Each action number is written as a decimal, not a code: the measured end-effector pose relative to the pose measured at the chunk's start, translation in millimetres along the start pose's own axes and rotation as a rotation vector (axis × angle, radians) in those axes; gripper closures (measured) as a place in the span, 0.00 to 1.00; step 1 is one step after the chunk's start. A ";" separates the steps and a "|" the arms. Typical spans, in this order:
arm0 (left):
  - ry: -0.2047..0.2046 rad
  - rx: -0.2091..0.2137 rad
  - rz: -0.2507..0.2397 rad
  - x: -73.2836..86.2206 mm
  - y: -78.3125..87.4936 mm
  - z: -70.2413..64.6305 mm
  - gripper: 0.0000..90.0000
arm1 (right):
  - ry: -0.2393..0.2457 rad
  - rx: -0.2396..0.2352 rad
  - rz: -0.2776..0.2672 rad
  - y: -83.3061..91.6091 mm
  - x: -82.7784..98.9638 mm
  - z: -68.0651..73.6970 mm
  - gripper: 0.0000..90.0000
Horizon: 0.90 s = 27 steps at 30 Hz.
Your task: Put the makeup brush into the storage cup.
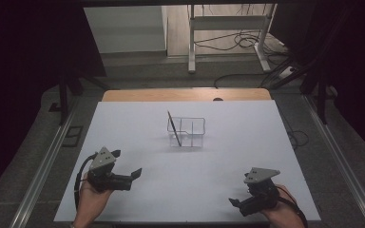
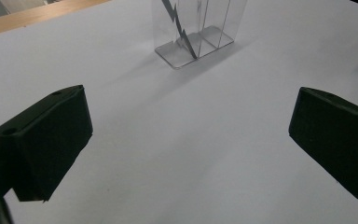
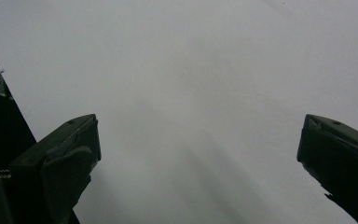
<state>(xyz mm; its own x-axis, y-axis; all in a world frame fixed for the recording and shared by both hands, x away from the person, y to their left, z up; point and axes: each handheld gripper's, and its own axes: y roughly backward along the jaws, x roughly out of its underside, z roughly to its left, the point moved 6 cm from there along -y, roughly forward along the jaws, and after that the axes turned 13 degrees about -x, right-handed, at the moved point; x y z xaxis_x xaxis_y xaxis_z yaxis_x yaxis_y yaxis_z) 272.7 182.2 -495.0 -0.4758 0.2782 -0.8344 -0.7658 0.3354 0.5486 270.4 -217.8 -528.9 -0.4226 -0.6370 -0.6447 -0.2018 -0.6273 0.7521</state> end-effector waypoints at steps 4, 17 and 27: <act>0.003 -0.004 -0.002 3.1 4.1 1.7 0.00 | -0.008 0.004 -0.006 2.0 0.9 -0.7 0.00; -0.001 -0.025 0.001 15.3 16.9 4.5 0.00 | -0.015 0.016 -0.018 5.5 2.3 -2.1 0.00; -0.014 -0.044 0.014 25.4 24.3 4.3 0.00 | -0.020 0.023 -0.027 8.9 4.2 -3.4 0.00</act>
<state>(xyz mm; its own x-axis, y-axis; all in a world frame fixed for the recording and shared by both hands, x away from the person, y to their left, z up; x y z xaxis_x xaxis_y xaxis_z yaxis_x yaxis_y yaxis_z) 243.8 201.3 -502.7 -0.4802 0.2956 -0.8259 -0.7776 0.2921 0.5567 269.8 -227.6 -525.3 -0.4345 -0.6108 -0.6619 -0.2331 -0.6336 0.7377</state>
